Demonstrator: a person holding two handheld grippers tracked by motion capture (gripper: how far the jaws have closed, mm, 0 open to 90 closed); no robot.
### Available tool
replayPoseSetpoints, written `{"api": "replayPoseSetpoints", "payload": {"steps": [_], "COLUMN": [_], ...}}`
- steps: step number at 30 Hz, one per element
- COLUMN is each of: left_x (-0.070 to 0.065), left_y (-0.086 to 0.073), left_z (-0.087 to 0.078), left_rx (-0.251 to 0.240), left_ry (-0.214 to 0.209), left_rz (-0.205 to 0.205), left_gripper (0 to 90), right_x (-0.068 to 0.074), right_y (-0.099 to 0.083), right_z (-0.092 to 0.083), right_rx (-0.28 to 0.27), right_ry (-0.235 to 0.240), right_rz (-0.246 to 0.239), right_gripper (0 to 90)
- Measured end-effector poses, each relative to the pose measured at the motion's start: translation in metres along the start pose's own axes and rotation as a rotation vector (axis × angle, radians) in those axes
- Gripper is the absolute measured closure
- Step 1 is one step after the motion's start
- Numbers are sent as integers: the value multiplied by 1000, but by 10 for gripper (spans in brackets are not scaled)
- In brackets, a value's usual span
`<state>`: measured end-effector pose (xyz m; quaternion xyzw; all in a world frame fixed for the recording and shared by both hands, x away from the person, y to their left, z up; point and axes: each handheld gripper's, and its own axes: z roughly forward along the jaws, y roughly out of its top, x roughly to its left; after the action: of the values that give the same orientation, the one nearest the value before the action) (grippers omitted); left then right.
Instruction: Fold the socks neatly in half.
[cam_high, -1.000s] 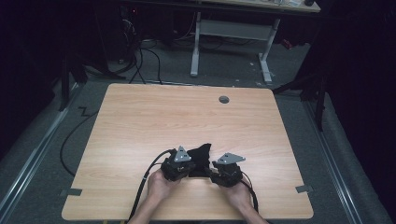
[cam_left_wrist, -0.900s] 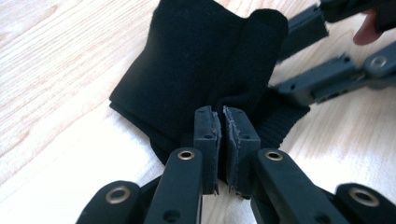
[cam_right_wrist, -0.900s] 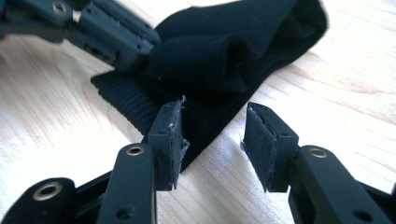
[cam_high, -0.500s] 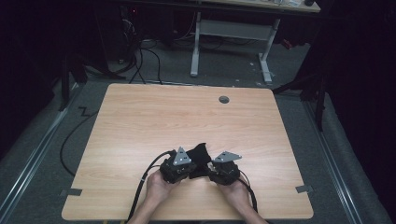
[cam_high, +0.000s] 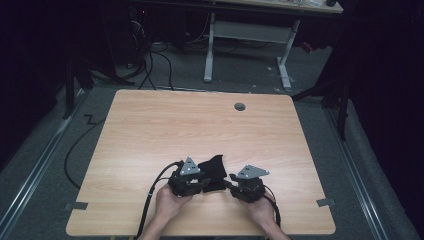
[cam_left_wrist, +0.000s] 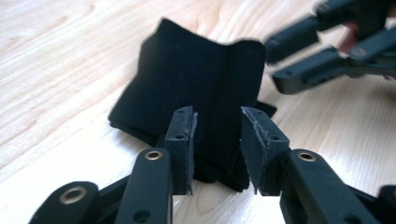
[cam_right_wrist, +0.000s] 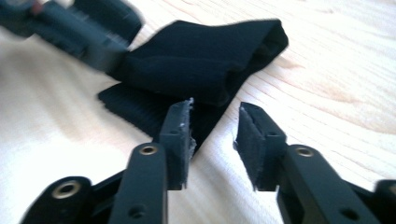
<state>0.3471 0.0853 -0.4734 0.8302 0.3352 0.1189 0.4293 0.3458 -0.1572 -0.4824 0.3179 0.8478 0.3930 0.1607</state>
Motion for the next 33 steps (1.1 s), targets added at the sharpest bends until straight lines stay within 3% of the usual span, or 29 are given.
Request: {"api": "replayPoseSetpoints", "payload": {"steps": [3,7,12,15,19,26,33], "left_x": [2,6,13,11,3,-9,-22], "left_y": [2,8,9,7,3,-8,-12], "left_z": [-4,0,13,18,15,9,4], "left_rx": [-27,-15,20,60,57,71,69], "left_ry": [9,77,116,118,109,112,102], "left_rz": [-30,-73,-123,-122,-119,-124,-118], "left_gripper": [629,613,563,532,499,451,437], "right_x": [1,-2,-8,-10,-11,-7,-4], "right_y": [4,19,41,47,38,11,12], "right_z": [-10,-18,-3,12,27,30,30], "right_rx": [-23,-68,-65,-43,13,49,58], "right_ry": [24,27,16,3,11,27,3], "right_rz": [-25,-34,-37,-29,-21,24,16], "right_gripper": [743,797,816,802,730,656,653]}}
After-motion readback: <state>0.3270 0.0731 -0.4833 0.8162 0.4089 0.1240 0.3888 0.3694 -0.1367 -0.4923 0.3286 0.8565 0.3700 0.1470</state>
